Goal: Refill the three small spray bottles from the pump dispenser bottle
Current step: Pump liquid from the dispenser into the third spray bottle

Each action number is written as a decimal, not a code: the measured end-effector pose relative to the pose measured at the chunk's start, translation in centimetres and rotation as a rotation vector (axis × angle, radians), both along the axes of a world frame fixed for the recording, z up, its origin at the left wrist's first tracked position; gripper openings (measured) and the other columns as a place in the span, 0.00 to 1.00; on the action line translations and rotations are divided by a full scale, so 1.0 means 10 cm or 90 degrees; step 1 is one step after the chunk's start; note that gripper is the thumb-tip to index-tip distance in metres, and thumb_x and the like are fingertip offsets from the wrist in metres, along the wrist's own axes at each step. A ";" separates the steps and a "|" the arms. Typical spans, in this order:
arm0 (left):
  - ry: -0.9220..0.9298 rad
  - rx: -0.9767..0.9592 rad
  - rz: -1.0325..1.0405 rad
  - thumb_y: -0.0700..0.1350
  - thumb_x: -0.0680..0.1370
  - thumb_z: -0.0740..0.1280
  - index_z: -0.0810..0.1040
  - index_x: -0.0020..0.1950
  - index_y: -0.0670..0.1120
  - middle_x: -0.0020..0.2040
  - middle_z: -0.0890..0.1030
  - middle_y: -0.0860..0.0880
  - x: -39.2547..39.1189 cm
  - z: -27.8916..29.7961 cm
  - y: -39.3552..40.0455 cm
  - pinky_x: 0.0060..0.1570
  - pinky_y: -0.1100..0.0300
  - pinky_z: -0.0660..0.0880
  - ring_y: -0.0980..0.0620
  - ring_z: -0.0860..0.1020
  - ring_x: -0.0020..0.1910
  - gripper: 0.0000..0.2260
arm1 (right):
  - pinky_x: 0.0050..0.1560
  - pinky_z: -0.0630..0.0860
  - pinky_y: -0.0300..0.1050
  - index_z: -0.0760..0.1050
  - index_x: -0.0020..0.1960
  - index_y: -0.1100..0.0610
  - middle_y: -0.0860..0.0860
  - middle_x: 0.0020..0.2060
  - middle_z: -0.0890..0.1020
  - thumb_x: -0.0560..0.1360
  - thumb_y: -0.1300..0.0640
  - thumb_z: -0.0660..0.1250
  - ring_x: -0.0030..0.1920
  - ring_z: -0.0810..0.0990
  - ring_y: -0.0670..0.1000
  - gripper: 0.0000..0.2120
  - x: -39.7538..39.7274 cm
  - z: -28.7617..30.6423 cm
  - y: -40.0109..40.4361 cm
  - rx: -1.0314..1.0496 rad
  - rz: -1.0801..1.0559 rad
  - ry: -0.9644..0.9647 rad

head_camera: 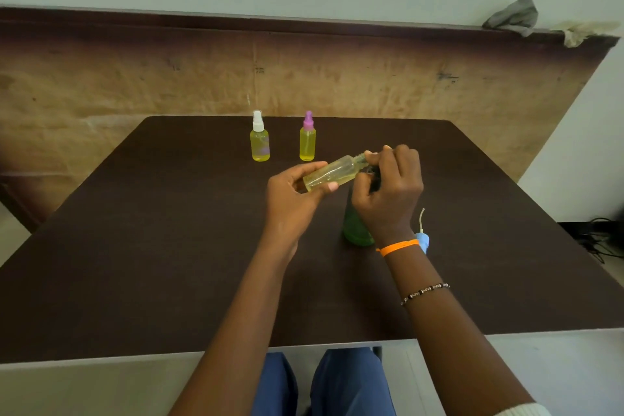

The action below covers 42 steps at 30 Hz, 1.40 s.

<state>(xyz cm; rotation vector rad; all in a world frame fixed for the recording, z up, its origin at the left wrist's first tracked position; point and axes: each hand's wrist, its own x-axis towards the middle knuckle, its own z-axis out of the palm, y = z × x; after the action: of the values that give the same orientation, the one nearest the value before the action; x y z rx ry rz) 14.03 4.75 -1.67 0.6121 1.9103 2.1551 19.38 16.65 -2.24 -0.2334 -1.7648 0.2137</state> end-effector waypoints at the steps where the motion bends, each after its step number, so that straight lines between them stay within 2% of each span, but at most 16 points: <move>1: -0.002 0.001 -0.001 0.35 0.69 0.74 0.81 0.54 0.46 0.48 0.83 0.50 0.01 0.00 0.00 0.50 0.61 0.77 0.55 0.81 0.49 0.15 | 0.35 0.65 0.43 0.74 0.35 0.66 0.59 0.32 0.72 0.66 0.65 0.60 0.36 0.67 0.54 0.05 0.01 0.01 -0.01 -0.005 0.004 0.001; 7: 0.008 0.018 -0.012 0.34 0.70 0.73 0.80 0.55 0.44 0.49 0.83 0.47 0.04 0.08 0.00 0.50 0.65 0.77 0.56 0.81 0.49 0.15 | 0.33 0.64 0.43 0.73 0.33 0.65 0.57 0.31 0.73 0.66 0.63 0.59 0.34 0.70 0.55 0.07 0.03 0.21 -0.01 -0.042 0.040 -0.010; 11: 0.005 0.003 -0.006 0.35 0.69 0.74 0.81 0.52 0.48 0.49 0.84 0.49 0.01 0.04 0.02 0.52 0.60 0.78 0.55 0.81 0.50 0.15 | 0.32 0.68 0.50 0.73 0.33 0.66 0.59 0.31 0.72 0.68 0.69 0.58 0.34 0.69 0.58 0.07 0.01 0.05 0.05 -0.004 0.016 0.008; 14: -0.005 -0.004 -0.004 0.35 0.68 0.74 0.81 0.52 0.49 0.48 0.83 0.50 0.00 0.01 0.01 0.54 0.58 0.77 0.54 0.81 0.50 0.15 | 0.34 0.70 0.50 0.73 0.33 0.66 0.59 0.31 0.72 0.68 0.70 0.58 0.35 0.68 0.56 0.08 -0.02 -0.01 0.06 0.001 0.015 0.012; 21: 0.015 0.013 -0.011 0.35 0.69 0.73 0.81 0.54 0.45 0.48 0.83 0.49 0.04 0.09 -0.01 0.52 0.62 0.77 0.55 0.81 0.49 0.15 | 0.33 0.64 0.44 0.73 0.32 0.65 0.57 0.31 0.73 0.67 0.67 0.57 0.33 0.70 0.56 0.08 0.02 0.21 0.07 -0.023 0.021 -0.015; 26: 0.000 -0.009 -0.010 0.36 0.69 0.74 0.81 0.53 0.47 0.47 0.83 0.53 0.02 0.03 0.00 0.51 0.63 0.77 0.58 0.81 0.48 0.15 | 0.33 0.66 0.49 0.73 0.36 0.67 0.60 0.34 0.72 0.67 0.69 0.58 0.37 0.66 0.56 0.05 -0.01 -0.02 0.08 0.017 0.007 -0.026; 36: 0.003 0.006 -0.015 0.37 0.70 0.73 0.81 0.55 0.46 0.50 0.84 0.49 0.01 0.05 -0.01 0.51 0.62 0.77 0.54 0.81 0.51 0.15 | 0.37 0.60 0.38 0.73 0.36 0.64 0.58 0.34 0.73 0.67 0.64 0.58 0.38 0.67 0.54 0.06 0.03 0.18 0.01 -0.024 0.026 -0.054; 42: -0.007 0.003 -0.002 0.35 0.69 0.74 0.81 0.54 0.47 0.48 0.83 0.50 0.01 0.00 0.00 0.51 0.61 0.78 0.55 0.81 0.50 0.15 | 0.35 0.64 0.46 0.72 0.36 0.65 0.60 0.34 0.73 0.66 0.67 0.59 0.35 0.68 0.58 0.04 -0.02 0.02 0.03 0.008 0.002 -0.034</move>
<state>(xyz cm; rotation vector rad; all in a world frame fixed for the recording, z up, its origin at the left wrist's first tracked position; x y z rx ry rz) 14.16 4.78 -1.69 0.6021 1.8977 2.1581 19.19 16.96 -2.02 -0.2298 -1.8187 0.2005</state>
